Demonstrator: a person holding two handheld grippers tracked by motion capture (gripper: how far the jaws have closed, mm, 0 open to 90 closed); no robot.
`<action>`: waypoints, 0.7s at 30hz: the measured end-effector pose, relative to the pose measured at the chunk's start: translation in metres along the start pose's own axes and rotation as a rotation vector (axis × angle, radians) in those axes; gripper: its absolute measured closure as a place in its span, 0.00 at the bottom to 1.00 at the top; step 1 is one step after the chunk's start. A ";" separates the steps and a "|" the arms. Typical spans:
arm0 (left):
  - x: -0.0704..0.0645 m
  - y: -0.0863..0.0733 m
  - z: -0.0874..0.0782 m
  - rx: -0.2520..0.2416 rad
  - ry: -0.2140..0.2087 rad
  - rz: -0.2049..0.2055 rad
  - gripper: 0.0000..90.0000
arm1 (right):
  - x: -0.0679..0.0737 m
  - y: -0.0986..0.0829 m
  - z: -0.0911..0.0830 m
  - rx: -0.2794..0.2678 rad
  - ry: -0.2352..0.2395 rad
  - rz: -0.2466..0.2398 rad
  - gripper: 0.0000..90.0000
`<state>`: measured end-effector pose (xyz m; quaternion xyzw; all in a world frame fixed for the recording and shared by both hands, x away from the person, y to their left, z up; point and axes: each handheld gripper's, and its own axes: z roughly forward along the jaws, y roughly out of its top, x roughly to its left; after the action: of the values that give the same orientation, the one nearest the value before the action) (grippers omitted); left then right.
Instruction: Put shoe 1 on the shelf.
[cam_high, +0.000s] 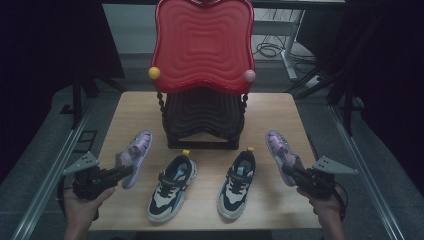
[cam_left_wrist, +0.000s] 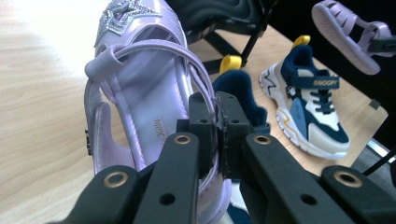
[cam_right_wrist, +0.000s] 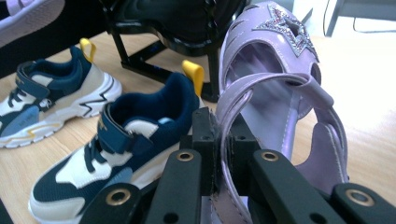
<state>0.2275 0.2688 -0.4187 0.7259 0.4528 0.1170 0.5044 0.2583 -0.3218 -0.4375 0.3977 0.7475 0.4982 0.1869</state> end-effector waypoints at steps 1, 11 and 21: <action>-0.001 0.001 0.001 -0.005 -0.005 -0.001 0.96 | 0.002 0.001 0.001 -0.009 0.003 -0.006 0.94; -0.007 0.010 0.009 -0.025 -0.033 0.011 0.96 | 0.015 0.012 0.013 -0.035 0.043 -0.024 0.94; -0.013 0.018 0.017 -0.035 -0.058 0.027 0.96 | 0.028 0.022 0.026 -0.044 0.083 -0.056 0.94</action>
<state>0.2408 0.2465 -0.4077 0.7261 0.4262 0.1105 0.5281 0.2679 -0.2806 -0.4257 0.3514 0.7542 0.5253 0.1783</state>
